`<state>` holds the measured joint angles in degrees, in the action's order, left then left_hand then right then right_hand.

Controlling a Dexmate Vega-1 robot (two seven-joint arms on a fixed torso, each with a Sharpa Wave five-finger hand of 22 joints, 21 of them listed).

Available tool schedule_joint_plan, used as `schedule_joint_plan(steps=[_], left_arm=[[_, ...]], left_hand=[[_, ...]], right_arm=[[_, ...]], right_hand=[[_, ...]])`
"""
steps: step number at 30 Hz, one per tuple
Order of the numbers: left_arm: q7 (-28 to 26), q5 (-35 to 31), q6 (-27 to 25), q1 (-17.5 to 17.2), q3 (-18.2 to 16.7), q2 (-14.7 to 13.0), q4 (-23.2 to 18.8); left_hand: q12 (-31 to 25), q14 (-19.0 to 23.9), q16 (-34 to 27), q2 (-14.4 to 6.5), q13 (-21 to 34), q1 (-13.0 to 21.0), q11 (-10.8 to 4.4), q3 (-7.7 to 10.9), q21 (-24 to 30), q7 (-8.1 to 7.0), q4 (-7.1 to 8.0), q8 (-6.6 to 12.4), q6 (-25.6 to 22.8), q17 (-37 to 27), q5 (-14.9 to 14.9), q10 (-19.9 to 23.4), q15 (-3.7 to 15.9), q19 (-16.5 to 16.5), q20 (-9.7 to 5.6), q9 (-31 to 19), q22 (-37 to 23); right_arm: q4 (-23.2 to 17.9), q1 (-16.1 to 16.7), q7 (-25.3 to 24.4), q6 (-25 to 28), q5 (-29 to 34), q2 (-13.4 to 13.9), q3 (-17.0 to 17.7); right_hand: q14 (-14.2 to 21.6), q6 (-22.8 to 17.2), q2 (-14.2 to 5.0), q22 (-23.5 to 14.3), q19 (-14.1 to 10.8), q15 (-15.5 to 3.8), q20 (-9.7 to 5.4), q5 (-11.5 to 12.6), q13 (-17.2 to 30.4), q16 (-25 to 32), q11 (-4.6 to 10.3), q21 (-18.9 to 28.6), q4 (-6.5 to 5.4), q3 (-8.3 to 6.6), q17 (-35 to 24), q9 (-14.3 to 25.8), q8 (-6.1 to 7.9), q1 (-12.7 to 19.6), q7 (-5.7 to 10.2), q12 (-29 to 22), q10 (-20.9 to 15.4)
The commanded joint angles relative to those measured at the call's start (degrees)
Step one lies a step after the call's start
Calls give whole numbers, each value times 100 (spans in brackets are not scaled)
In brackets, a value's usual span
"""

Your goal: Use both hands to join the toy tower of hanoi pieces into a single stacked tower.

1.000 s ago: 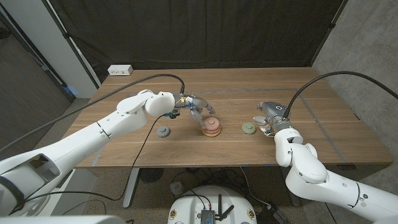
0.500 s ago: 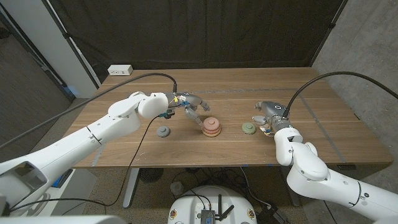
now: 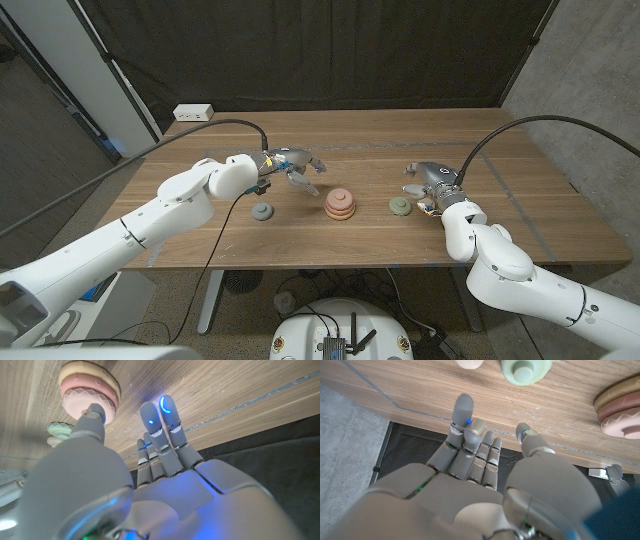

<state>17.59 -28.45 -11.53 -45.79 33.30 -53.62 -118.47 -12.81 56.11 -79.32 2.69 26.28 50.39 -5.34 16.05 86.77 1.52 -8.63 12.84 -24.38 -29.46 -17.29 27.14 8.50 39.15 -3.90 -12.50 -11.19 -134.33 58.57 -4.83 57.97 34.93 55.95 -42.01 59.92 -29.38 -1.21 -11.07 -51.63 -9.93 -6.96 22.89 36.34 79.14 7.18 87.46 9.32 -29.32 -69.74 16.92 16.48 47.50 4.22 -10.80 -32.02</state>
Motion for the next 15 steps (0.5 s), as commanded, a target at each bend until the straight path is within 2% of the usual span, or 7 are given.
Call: schedule_joint_plan(steps=[1,10,15], left_arm=[[-704,175,-737,-857,-498,-328,-529],[-1210,235,-1225,-1335,-750,-515,-894],[-1616,165,-1483,-1610,-810,-503,-1036]], left_hand=[[-25,62,-45,-50,-10,32,-14,11,26,-39,-14,54,-98,-8,6,89,406,69,-788,-20,2],[-47,100,-64,-74,-30,99,-70,45,40,-90,-48,82,-223,4,-13,224,407,103,-793,-19,2],[-59,134,-80,-97,-45,138,-132,68,50,-133,-59,100,-314,13,-29,317,407,125,-792,-18,0]], right_arm=[[214,-81,2,-560,-352,-3,134],[276,5,-122,-725,-449,6,256],[253,90,-210,-756,-472,39,338]], right_hand=[[59,-9,76,-18,-49,-257,-533,13,5,21,24,29,5,-24,-20,5,-9,-12,-2,-6,31],[86,-50,78,-19,-53,-255,-537,11,-11,62,31,27,11,-35,-41,5,2,-4,-8,-42,-51],[81,-66,73,-20,-54,-255,-539,12,-18,65,32,26,15,-45,-35,5,6,7,-11,-49,-70]])
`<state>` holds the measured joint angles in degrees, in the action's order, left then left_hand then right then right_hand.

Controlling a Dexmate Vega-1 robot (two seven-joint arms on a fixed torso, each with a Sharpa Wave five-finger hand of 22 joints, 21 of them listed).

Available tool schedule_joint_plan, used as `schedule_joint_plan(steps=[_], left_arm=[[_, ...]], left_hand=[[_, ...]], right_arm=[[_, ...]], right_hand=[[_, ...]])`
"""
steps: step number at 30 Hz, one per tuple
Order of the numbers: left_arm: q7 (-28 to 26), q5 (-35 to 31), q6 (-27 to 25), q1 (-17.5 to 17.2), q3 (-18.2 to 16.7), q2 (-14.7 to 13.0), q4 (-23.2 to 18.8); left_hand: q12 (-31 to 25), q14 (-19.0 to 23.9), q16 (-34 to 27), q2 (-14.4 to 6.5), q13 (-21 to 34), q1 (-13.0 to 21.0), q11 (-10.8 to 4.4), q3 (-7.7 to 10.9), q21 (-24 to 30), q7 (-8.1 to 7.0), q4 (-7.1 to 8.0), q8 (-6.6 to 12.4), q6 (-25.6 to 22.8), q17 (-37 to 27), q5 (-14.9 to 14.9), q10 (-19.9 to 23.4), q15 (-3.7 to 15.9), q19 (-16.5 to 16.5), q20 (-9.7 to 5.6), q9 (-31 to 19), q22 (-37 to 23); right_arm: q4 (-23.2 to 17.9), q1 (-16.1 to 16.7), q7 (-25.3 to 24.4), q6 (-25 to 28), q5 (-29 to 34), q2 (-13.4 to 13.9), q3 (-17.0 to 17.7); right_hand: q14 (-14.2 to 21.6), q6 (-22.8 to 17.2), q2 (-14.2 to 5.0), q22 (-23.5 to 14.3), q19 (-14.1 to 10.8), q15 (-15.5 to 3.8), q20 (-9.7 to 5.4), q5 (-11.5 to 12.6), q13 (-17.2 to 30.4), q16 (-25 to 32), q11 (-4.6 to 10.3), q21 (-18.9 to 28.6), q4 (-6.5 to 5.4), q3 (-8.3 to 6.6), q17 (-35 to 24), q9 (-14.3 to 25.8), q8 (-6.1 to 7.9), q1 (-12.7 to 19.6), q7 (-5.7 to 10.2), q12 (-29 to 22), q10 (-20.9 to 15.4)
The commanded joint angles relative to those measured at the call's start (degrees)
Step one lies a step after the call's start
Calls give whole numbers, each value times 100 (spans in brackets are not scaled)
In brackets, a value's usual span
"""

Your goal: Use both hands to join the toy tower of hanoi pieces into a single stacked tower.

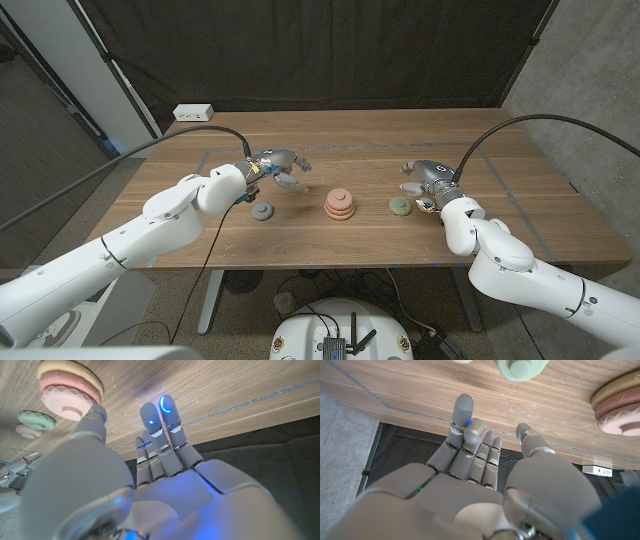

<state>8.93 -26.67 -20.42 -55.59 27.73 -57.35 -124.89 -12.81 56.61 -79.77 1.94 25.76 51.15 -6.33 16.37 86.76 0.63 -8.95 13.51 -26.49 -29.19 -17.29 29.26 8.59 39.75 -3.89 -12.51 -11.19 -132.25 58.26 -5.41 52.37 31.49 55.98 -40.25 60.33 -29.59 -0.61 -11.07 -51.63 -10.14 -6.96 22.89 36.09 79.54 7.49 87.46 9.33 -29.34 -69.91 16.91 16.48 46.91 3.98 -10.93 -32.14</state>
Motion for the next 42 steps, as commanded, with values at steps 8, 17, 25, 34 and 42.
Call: schedule_joint_plan(steps=[8,17,25,34,42], left_arm=[[-1172,38,-888,-983,-361,-154,-546],[-1688,351,-859,-1414,-602,-181,-559],[-2093,487,-835,-1672,-682,-133,-519],[-2402,405,-1040,-1866,-747,-200,-556],[-2528,485,-927,-1898,-767,-217,-436]], left_hand=[[-75,135,-61,-53,-4,97,-71,61,71,-56,-32,44,-184,-9,-47,218,399,114,-793,-18,-1],[-88,168,-79,-74,4,123,-116,81,77,-56,-35,39,-217,-8,-59,282,399,126,-794,-19,-1],[-47,194,-99,-76,12,134,-103,91,75,-59,-35,-7,-156,-14,-69,209,397,129,-789,-21,2],[-43,196,-97,-72,7,141,-90,98,74,-53,-36,-19,-166,-2,-76,233,396,142,-787,-22,6],[-40,202,-101,-72,6,142,-93,103,71,-63,-33,-17,-202,2,-82,250,396,150,-785,-24,10]], right_arm=[[-34,199,-188,-175,-100,114,243],[-136,201,-104,-67,49,176,197],[-192,188,-17,60,216,188,104],[-205,196,27,93,369,159,23],[-182,158,103,167,603,92,-92]], right_hand=[[38,-39,7,-19,-55,-234,-540,13,8,41,24,22,21,-61,-19,4,-2,86,15,-47,-71],[-20,-55,6,-12,-30,-234,-538,13,23,15,26,6,29,-86,19,3,-3,115,21,-57,-67],[-70,-46,13,-3,-10,-237,-537,10,25,-16,11,-6,33,-101,44,2,-14,136,21,-54,-51],[-152,24,35,14,45,-235,-533,0,13,-74,-5,-34,27,-104,80,2,-49,134,39,-8,78],[-207,68,51,26,89,-237,-531,-12,-4,-122,-15,-55,20,-97,106,3,-70,123,52,4,133]])
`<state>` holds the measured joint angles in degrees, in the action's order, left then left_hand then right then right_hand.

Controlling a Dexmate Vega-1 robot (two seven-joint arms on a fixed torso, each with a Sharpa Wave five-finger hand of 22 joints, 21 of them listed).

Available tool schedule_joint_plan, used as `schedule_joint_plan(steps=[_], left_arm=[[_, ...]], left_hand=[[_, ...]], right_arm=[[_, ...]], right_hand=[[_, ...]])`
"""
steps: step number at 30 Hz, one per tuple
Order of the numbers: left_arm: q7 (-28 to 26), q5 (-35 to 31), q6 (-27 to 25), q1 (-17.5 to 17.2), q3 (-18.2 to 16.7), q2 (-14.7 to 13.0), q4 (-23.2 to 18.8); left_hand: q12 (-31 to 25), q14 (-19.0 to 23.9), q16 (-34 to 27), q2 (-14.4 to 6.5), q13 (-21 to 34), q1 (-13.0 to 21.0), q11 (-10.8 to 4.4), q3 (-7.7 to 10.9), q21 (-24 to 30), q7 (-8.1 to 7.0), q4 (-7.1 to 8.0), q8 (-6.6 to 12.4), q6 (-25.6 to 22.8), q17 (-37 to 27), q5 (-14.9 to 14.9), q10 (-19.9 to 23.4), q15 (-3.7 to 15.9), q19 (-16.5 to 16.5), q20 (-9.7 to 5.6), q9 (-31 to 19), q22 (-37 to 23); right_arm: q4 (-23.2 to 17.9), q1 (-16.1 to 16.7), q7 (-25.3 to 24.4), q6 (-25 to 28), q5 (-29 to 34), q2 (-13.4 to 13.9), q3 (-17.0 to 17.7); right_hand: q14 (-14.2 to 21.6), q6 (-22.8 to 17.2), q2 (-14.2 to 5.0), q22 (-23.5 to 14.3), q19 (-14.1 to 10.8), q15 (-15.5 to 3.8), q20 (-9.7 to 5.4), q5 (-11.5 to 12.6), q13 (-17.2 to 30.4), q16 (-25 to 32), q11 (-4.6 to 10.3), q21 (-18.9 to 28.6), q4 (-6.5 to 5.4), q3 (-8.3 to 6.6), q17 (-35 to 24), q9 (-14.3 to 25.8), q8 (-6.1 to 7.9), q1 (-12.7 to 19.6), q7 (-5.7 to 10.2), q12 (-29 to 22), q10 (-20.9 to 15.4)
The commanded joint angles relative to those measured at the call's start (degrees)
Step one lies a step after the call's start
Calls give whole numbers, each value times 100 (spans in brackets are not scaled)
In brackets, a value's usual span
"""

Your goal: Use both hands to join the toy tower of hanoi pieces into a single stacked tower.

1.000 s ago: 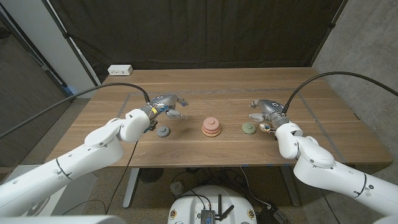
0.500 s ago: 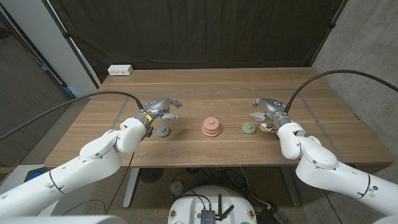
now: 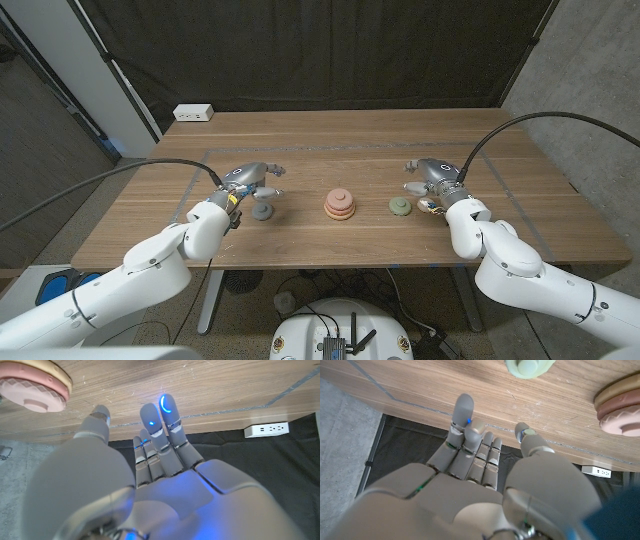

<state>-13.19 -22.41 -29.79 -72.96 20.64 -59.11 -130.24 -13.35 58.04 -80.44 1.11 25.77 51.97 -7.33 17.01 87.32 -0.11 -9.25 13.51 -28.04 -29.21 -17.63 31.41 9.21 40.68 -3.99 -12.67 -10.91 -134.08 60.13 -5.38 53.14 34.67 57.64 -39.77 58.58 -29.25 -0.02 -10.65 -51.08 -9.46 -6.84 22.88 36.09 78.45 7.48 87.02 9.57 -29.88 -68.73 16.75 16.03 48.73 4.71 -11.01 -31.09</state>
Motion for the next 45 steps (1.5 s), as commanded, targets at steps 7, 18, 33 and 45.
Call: schedule_joint_plan(steps=[7,18,33,45], left_arm=[[-285,28,-21,-87,35,-80,182],[-381,60,-33,-119,17,-98,177],[-392,93,-7,-86,-15,-162,190],[-410,105,46,-54,-45,-190,218]], left_hand=[[11,70,-42,9,13,60,1,46,10,14,1,-26,-65,4,-53,63,334,61,-775,-10,-14],[25,68,-38,8,20,68,2,60,5,12,1,-34,-112,23,-64,78,335,72,-777,-13,-11],[21,70,-38,-1,26,59,-9,69,1,7,10,-37,-150,33,-69,123,335,84,-773,-16,-9],[24,95,-55,-15,20,49,6,81,-5,10,17,-40,-187,24,-76,162,336,98,-770,-18,-4]], right_arm=[[-23,-33,223,147,399,-105,-181],[-61,-36,422,119,526,-95,-228],[-116,-397,1418,358,972,-105,-570],[-81,-774,2408,720,1597,-215,-965]], right_hand=[[-84,21,2,-12,65,-305,-542,-23,-18,-61,-20,-22,-8,-38,16,34,-14,-67,-20,18,71],[-128,70,10,-11,105,-306,-542,-38,-29,-102,-36,-33,-8,-32,24,76,-13,-65,-45,15,123],[-358,505,115,-4,295,-306,-529,-100,-85,-335,-148,-84,-21,46,141,85,-214,-131,-173,59,549],[-627,985,258,2,519,-303,-513,-238,-162,-629,-343,-150,-56,282,450,77,-392,-292,-351,55,1027]])
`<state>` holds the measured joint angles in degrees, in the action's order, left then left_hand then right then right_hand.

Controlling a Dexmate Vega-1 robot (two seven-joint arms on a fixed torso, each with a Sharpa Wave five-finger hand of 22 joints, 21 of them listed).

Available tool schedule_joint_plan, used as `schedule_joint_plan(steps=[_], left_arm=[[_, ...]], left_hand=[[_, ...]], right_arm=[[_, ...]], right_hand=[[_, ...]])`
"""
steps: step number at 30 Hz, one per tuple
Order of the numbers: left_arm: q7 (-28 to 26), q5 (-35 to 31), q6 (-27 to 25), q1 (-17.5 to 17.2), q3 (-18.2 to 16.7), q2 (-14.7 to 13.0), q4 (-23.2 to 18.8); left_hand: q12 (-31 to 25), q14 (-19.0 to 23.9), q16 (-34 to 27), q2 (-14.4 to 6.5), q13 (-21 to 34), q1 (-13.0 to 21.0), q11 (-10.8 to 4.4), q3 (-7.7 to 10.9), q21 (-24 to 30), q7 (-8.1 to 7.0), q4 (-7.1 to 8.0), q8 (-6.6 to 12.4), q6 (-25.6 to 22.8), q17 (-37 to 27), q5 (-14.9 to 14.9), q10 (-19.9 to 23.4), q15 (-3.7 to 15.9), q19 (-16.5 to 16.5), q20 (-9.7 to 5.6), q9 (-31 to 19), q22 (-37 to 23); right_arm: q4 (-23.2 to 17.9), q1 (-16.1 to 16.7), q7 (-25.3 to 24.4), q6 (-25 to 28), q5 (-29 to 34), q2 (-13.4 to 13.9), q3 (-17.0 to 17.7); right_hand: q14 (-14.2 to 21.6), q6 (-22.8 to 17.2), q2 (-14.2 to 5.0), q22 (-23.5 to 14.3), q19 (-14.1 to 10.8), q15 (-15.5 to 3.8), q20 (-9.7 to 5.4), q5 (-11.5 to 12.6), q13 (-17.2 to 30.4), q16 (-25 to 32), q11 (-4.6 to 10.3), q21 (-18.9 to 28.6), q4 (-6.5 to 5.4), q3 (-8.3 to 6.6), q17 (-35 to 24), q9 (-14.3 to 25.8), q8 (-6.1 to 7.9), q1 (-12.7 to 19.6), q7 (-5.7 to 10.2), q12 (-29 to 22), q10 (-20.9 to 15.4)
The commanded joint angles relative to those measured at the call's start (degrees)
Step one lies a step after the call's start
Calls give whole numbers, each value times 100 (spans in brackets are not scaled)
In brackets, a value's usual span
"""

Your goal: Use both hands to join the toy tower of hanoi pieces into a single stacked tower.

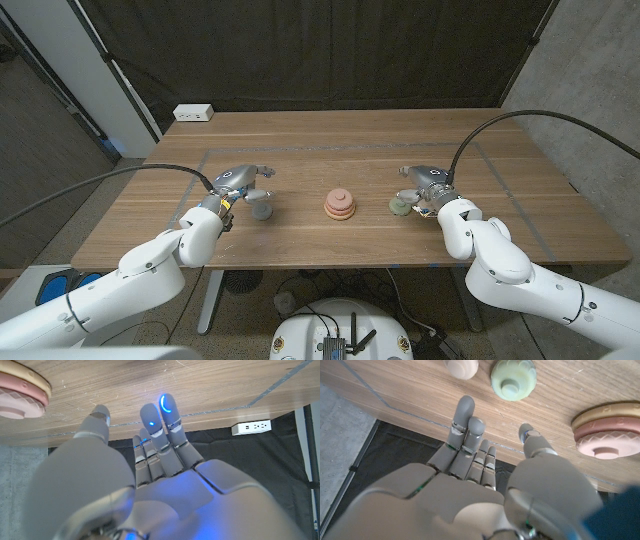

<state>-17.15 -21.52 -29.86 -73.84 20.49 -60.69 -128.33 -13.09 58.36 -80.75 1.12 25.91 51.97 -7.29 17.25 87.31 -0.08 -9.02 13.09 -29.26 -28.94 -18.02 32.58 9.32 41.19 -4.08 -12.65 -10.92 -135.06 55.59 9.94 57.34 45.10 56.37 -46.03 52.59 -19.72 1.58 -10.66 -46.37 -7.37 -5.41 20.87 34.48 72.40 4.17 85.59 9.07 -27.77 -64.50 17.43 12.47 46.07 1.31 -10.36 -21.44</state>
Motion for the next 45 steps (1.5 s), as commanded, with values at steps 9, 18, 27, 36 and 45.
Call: schedule_joint_plan(steps=[9,18,27,36,45], left_arm=[[-28,45,137,55,-50,-30,58],[-18,53,176,86,-32,-4,87],[-11,85,229,123,8,45,155],[5,94,266,161,31,50,199],[38,99,314,199,54,35,236]], left_hand=[[-11,59,-15,-24,6,46,-5,68,-7,6,-6,0,-90,11,-43,95,325,59,-760,-21,-1],[-14,83,-32,-34,9,41,-9,78,-11,-2,-4,-1,-114,-1,-48,122,324,72,-760,-22,2],[-8,111,-45,-45,11,38,-18,100,-21,1,-9,-18,-132,-4,-61,159,324,87,-762,-26,6],[-1,106,-38,-48,23,53,-28,120,-26,3,-22,-29,-145,7,-70,164,324,95,-768,-29,6],[-1,106,-39,-47,40,111,-49,151,-22,-2,-48,-37,-164,13,-85,183,325,99,-771,-32,1]], right_arm=[[55,-402,1364,410,886,-191,-415],[167,-465,1815,457,1344,-331,-497],[355,-418,2158,389,1705,-541,-457],[495,-257,2182,239,1815,-733,-284],[633,-180,2346,181,2011,-902,-219]], right_hand=[[-67,-23,135,3,56,-514,-659,-91,-38,-63,-46,-12,4,157,113,12,11,-35,-79,-90,-38],[-50,82,135,5,60,-513,-657,-140,-78,-39,-70,-20,0,227,126,15,-18,-37,-71,-69,53],[-84,163,141,7,77,-513,-659,-175,-110,-60,-82,-35,4,281,172,6,-31,-28,-74,-62,142],[-87,172,139,5,90,-513,-659,-203,-139,-59,-92,-45,7,333,217,-3,-16,-4,-83,-90,127],[-90,189,129,5,91,-514,-659,-215,-155,-54,-132,-49,12,352,230,-9,-14,26,-109,-77,201]])
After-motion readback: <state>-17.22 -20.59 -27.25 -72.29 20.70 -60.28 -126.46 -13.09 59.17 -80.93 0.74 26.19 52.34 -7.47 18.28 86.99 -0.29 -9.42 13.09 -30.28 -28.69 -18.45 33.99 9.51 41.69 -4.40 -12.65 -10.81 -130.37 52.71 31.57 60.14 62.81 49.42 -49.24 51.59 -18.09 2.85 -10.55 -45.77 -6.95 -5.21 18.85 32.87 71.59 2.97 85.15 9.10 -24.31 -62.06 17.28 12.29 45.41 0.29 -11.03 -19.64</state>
